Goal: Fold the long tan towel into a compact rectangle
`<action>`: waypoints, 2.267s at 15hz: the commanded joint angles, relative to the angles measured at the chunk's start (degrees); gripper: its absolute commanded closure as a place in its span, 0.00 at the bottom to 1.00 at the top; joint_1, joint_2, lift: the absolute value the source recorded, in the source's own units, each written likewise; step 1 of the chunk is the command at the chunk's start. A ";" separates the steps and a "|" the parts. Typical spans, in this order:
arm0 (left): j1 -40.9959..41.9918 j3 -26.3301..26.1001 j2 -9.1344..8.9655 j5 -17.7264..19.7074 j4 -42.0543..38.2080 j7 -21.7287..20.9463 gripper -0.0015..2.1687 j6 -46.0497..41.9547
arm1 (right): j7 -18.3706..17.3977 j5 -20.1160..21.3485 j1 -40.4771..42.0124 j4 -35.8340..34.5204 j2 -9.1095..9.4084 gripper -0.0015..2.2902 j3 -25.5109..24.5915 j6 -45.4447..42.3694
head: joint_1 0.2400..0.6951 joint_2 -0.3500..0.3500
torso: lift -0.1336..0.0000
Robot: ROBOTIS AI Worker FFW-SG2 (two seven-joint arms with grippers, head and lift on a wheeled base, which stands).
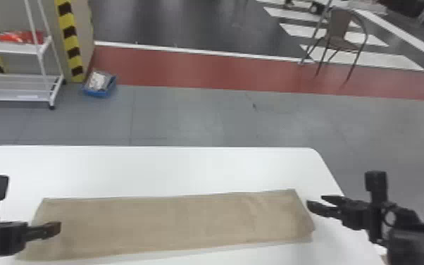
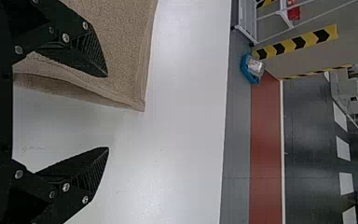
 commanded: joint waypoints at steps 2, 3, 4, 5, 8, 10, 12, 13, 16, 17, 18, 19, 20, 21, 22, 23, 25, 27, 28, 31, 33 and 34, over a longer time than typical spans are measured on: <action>-0.36 -0.23 -0.10 0.00 0.00 -0.09 0.07 0.07 | -0.09 0.18 -0.24 0.17 0.00 0.17 0.08 -0.04 | 1.00 0.16 | 1.00; -0.54 -0.31 -0.10 0.00 0.00 -0.09 0.07 0.07 | -0.09 0.26 -0.33 0.25 0.00 0.18 0.08 -0.04 | 1.00 0.16 | 1.00; -0.98 -0.40 -0.18 0.00 0.00 -0.09 0.08 0.07 | -0.18 0.26 -0.41 0.25 0.00 0.18 0.08 -0.04 | 1.00 0.15 | 1.00; -1.07 -0.49 -0.18 0.00 0.00 -0.09 0.09 -0.11 | -0.18 0.26 -0.41 0.25 0.00 0.18 0.08 -0.04 | 1.00 0.15 | 1.00; -1.07 -0.49 -0.10 -0.09 0.09 -0.09 0.10 -0.11 | -0.18 0.26 -0.41 0.34 0.00 0.18 0.08 -0.21 | 1.00 0.15 | 1.00; -1.07 -0.40 -0.10 0.00 0.09 -0.09 0.10 -0.11 | -0.18 0.26 -0.41 0.34 0.00 0.18 0.08 -0.21 | 1.00 0.15 | 1.00; -0.98 -0.49 -0.01 -0.09 0.35 -0.09 0.10 -0.11 | -0.18 0.26 -0.41 0.34 0.00 0.18 0.17 -0.21 | 1.00 0.15 | 1.00; -1.07 -0.49 -0.01 -0.09 0.70 -0.09 0.10 -0.28 | -0.18 0.26 -0.41 0.34 0.00 0.18 0.26 -0.21 | 1.00 0.15 | 1.00; -1.07 -0.49 0.26 -0.09 1.93 0.00 0.10 -1.34 | -0.18 0.53 -0.41 0.08 0.18 0.18 0.43 -0.39 | 1.00 0.16 | 1.00; -1.42 -0.49 0.26 -0.44 2.72 -0.09 0.10 -1.69 | -0.18 0.62 -0.24 -0.27 0.35 0.18 0.43 -0.57 | 1.00 0.16 | 1.00; -2.03 -0.49 0.26 -0.88 3.87 0.00 0.11 -2.39 | -0.18 0.62 -0.06 -0.89 0.62 0.18 0.52 -0.39 | 1.00 0.16 | 1.00; -2.47 -0.49 0.26 -1.23 4.83 0.00 0.13 -2.75 | -0.09 0.62 0.20 -1.42 0.88 0.18 0.52 -0.39 | 1.00 0.17 | 1.00; -2.47 -0.58 0.26 -1.58 5.01 0.09 0.13 -3.10 | -0.09 0.62 0.29 -1.59 0.97 0.18 0.52 -0.39 | 1.00 0.18 | 1.00; -2.47 -0.66 0.26 -1.76 5.10 0.09 0.14 -3.27 | -0.09 0.62 0.38 -1.59 0.97 0.18 0.61 -0.39 | 1.00 0.18 | 1.00; -2.47 -0.75 0.26 -1.93 5.10 0.00 0.17 -3.27 | -0.09 0.70 0.38 -1.68 0.97 0.18 0.61 -0.39 | 1.00 0.19 | 1.00; -2.47 -0.75 0.26 -2.20 5.18 0.00 0.17 -3.27 | -0.09 0.70 0.38 -1.77 0.97 0.18 0.70 -0.39 | 1.00 0.19 | 1.00; -2.47 -1.63 0.34 -3.16 5.45 0.18 0.17 -3.10 | -0.09 0.70 0.55 -1.94 0.97 0.18 0.70 -0.39 | 1.00 0.19 | 1.00; -2.47 -1.81 0.34 -3.95 5.89 0.18 0.17 -3.10 | -0.09 0.70 0.64 -2.03 0.97 0.18 0.78 -0.39 | 1.00 0.19 | 1.00; -2.56 -2.16 0.34 -4.39 6.24 0.18 0.17 -3.10 | -0.09 0.79 0.73 -2.03 0.97 0.18 0.87 -0.39 | 1.00 0.19 | 1.00; -2.65 -2.86 0.61 -4.83 6.50 0.18 0.28 -3.10 | -0.09 0.70 0.73 -2.12 0.97 0.18 1.49 -0.57 | 1.00 0.20 | 1.00; -2.38 -2.95 0.69 -4.83 6.24 -0.09 0.47 -2.92 | -0.18 0.70 0.73 -2.12 0.97 0.18 1.66 -0.39 | 1.00 0.20 | 1.00; -2.30 -2.95 0.69 -4.83 5.89 -0.09 0.56 -2.57 | -0.18 0.70 0.73 -2.21 0.97 0.18 1.66 -0.39 | 1.00 0.20 | 1.00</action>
